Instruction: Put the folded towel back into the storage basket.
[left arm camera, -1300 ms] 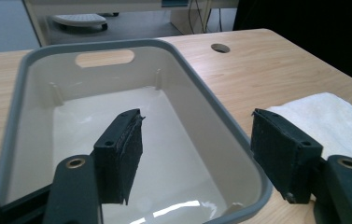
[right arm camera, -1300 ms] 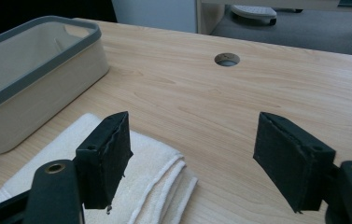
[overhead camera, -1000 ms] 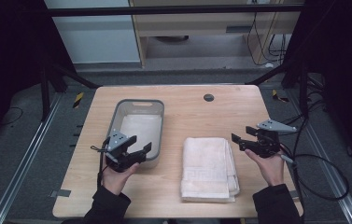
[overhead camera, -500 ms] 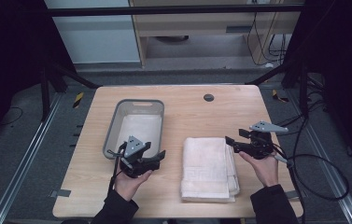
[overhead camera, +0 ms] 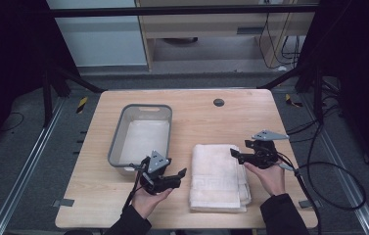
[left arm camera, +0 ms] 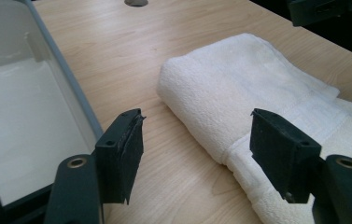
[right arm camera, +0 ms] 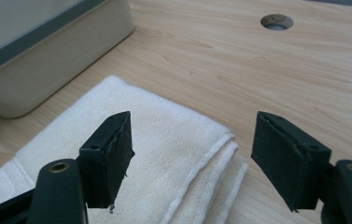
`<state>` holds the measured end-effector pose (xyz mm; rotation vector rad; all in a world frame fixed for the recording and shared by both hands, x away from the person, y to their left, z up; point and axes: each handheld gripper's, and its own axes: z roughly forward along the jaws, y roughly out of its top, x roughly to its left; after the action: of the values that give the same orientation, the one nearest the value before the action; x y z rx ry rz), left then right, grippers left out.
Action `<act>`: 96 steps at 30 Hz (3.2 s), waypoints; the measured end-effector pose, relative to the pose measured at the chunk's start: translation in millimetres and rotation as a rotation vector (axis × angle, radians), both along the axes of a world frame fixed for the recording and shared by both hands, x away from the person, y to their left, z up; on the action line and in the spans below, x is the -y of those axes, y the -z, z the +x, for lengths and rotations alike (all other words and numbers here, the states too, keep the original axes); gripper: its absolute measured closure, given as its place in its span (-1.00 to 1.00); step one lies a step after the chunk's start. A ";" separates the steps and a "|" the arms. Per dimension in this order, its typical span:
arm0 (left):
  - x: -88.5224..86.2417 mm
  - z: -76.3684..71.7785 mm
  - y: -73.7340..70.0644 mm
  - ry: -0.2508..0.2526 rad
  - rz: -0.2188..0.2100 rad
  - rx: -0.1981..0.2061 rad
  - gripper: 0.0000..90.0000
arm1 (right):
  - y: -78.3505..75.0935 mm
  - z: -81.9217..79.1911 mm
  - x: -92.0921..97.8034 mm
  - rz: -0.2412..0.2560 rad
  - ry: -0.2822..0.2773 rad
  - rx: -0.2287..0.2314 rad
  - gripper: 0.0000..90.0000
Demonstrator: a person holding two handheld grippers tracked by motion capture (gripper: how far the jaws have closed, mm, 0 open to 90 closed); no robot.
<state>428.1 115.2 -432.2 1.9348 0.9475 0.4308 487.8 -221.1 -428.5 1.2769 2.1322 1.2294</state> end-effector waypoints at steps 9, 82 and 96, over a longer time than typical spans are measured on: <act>11.7 -4.5 10.0 0.031 0.016 -0.016 -0.24 | 12.3 4.2 -8.2 -0.064 -0.017 -0.011 -0.43; 51.8 3.3 66.6 0.158 0.052 -0.243 -0.04 | 67.3 20.7 -3.7 0.071 0.019 -0.290 0.01; 53.4 0.5 63.5 0.177 0.031 -0.266 0.54 | 64.0 20.4 -3.7 0.119 -0.017 -0.314 0.47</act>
<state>428.7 61.8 -495.7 2.1187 0.9297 0.0870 508.2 -217.4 -492.4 1.5978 2.3153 1.2483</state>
